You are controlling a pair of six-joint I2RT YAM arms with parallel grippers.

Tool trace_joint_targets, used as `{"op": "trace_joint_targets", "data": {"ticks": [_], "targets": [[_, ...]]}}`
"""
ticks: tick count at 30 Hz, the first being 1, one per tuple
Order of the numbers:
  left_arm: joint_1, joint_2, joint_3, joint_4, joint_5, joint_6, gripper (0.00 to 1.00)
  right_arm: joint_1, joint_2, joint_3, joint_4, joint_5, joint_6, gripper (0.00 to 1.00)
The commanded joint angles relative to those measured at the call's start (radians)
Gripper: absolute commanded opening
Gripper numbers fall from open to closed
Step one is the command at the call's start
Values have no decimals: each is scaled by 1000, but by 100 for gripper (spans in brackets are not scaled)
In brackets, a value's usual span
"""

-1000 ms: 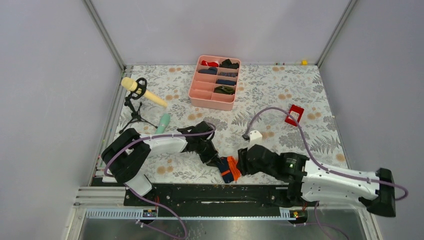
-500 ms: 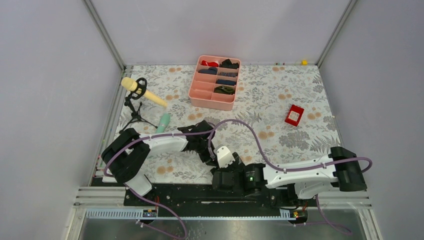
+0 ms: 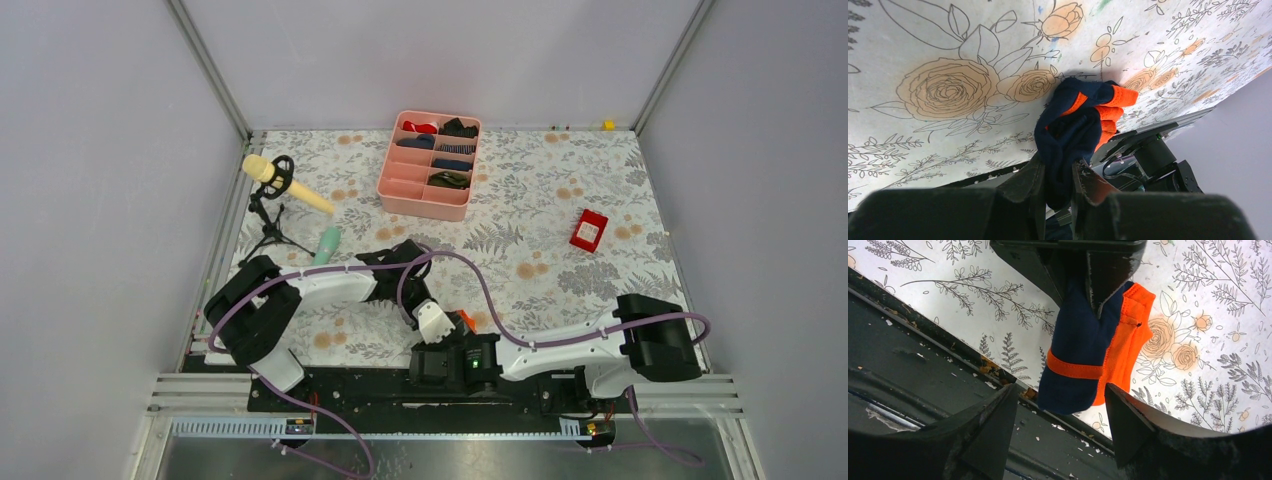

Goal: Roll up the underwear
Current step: Roll the underwear to the center of the board.

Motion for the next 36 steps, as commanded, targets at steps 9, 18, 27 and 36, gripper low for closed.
{"op": "trace_joint_targets", "data": {"ticks": [9, 18, 27, 36], "targets": [[-3, 10, 16, 11, -17, -57, 5, 8, 53, 25, 48, 68, -12, 47], [-2, -3, 2, 67, 1, -57, 18, -5, -20, -39, 53, 101, 37, 0], [0, -98, -58, 180, 0, -73, 80, -137, -355, -379, 351, -130, -80, 0], [23, -169, -110, 257, -9, -80, 99, -340, -596, -577, 490, -487, -89, 0]]}}
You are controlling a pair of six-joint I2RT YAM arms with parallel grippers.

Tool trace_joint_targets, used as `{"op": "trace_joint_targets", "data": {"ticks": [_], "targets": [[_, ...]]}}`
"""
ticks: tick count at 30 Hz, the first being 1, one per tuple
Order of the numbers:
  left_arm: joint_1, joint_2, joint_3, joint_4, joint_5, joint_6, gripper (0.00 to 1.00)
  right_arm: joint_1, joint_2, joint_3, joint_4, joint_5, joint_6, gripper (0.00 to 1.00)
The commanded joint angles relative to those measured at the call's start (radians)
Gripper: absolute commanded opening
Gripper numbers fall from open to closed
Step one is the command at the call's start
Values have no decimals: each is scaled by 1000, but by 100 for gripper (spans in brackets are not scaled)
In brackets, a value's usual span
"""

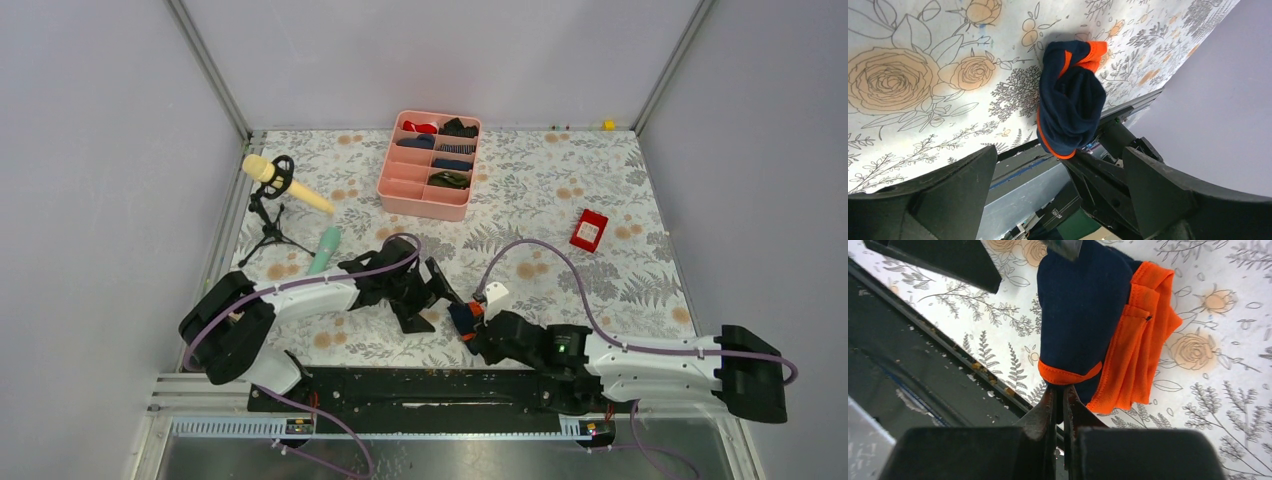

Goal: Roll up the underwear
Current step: Roll the underwear to the center of the board.

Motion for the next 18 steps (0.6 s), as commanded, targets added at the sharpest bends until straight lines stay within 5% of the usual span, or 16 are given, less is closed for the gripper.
{"op": "trace_joint_targets", "data": {"ticks": [1, 18], "targets": [[10, -33, -10, 69, -14, -27, 98, -84, -60, -77, 109, -226, 5, 0], [-5, -16, 21, 15, 46, 262, 93, -472, 13, -81, 211, -867, -4, 0]]}}
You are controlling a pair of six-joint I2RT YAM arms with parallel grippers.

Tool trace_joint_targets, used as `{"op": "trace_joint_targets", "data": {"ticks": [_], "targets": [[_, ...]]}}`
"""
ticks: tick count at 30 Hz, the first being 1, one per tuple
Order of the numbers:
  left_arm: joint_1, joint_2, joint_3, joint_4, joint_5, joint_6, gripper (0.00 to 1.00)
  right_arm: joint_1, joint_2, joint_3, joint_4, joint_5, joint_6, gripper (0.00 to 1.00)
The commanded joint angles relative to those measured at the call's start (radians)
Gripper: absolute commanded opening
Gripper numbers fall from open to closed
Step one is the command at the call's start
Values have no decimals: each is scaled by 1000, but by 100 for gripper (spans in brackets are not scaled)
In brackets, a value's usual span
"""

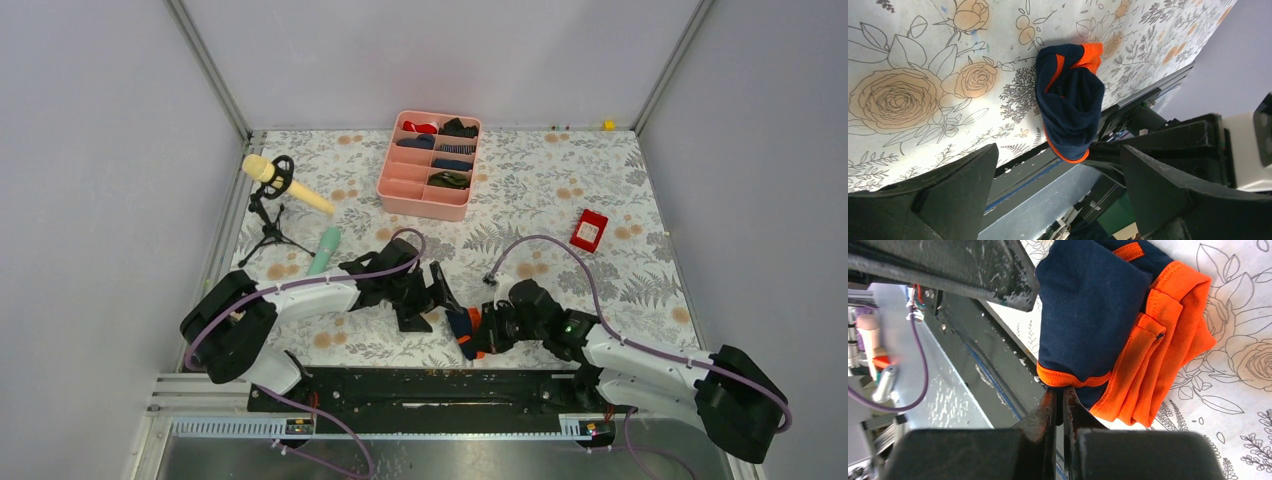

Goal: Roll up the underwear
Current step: Roll the underwear to the center of the board.

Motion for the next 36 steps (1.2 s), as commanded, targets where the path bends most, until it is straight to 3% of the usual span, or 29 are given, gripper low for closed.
{"op": "trace_joint_targets", "data": {"ticks": [1, 5, 13, 23, 36], "targets": [[-4, -21, 29, -14, 27, 94, 92, -88, 53, 27, 32, -250, -15, 0], [-8, -13, 28, -17, 46, 104, 85, -172, 89, 8, 103, -397, -1, 0], [-27, 24, 50, -14, 64, 129, 73, -281, 115, 2, 130, -528, 16, 0], [-36, 49, 34, 17, 68, 114, 59, -296, 213, -9, 149, -509, 40, 0], [-46, 155, 60, 30, 52, 81, 59, -341, 255, -26, 180, -533, 76, 2]]}}
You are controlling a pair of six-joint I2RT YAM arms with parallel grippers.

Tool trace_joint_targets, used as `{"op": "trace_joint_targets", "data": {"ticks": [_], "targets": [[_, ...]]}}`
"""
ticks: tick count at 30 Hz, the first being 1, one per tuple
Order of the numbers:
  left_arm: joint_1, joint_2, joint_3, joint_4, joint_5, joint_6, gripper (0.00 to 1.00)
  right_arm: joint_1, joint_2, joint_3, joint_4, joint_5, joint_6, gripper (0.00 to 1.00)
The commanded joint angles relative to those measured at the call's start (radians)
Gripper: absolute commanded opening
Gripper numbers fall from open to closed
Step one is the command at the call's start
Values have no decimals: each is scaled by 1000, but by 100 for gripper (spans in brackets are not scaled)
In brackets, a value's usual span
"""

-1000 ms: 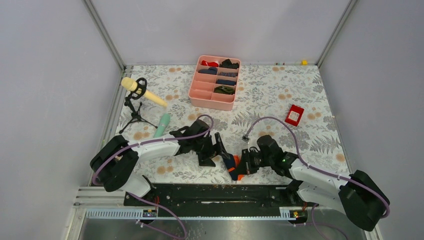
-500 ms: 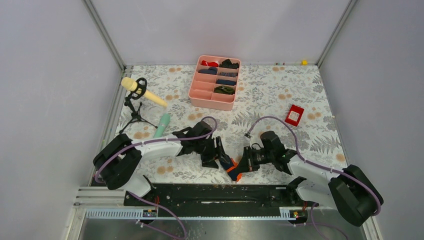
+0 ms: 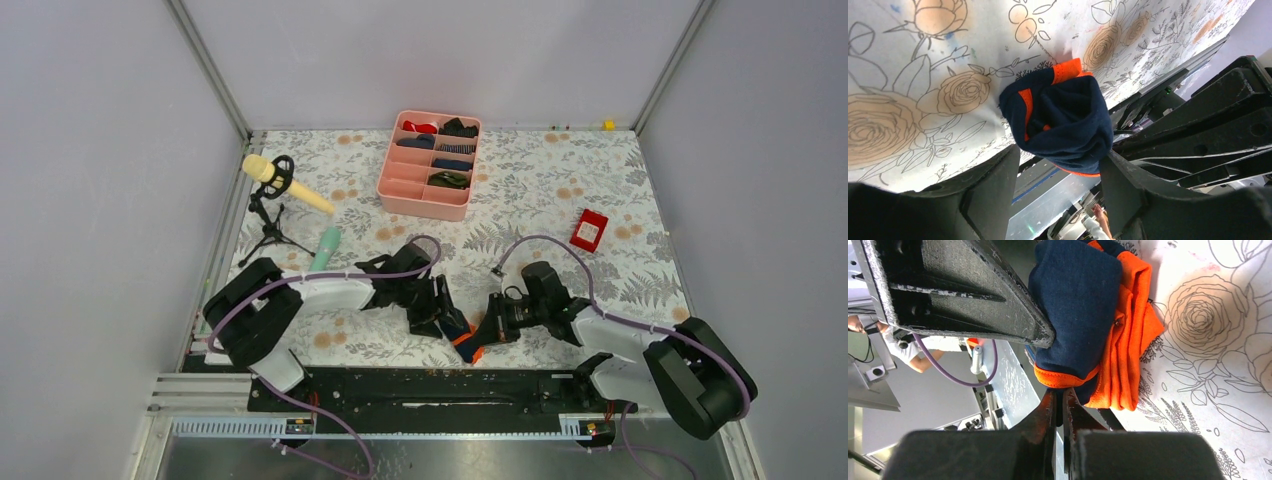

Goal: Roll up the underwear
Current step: Roll the underwear to the center of the board.

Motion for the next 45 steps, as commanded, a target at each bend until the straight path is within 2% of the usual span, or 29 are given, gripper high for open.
{"op": "trace_joint_targets", "data": {"ticks": [1, 3, 4, 6, 11, 13, 15, 17, 20, 23, 28, 31, 35, 45], "targets": [[-12, 48, 37, 8, -15, -10, 59, -24, -5, -23, 22, -15, 24, 6], [-14, 66, 44, 8, -12, -17, 59, -29, -31, -31, 18, -1, 43, 20], [-15, 74, 47, 6, -13, -18, 59, -29, -47, -28, -1, 5, 42, 31], [-17, 88, 53, -3, -15, -19, 59, -29, -98, -7, -95, 28, 13, 48], [-19, 111, 67, -38, -30, -17, 59, -29, -336, 90, -441, 183, -94, 66], [-19, 109, 66, -51, -41, -22, 59, -29, -408, 137, -598, 262, -133, 67], [-20, 111, 64, -52, -44, -28, 59, -28, -467, 179, -685, 326, -149, 66], [-21, 117, 68, -55, -43, -30, 59, -26, -540, 216, -748, 408, -145, 57], [-22, 121, 73, -59, -43, -32, 59, -21, -665, 226, -749, 509, -107, 46], [-23, 126, 69, -60, -44, -37, 59, 51, -684, 242, -744, 598, -73, 40], [-22, 144, 80, -63, -39, -37, 59, 457, -539, 296, -718, 973, -12, 39], [-23, 149, 86, -66, -38, -39, 59, 605, -393, 356, -704, 1102, -4, 38], [-24, 160, 90, -70, -33, -43, 59, 697, -262, 404, -648, 1182, -12, 40], [-24, 174, 105, -71, -21, -41, 59, 721, -77, 411, -561, 1192, -21, 50]]}}
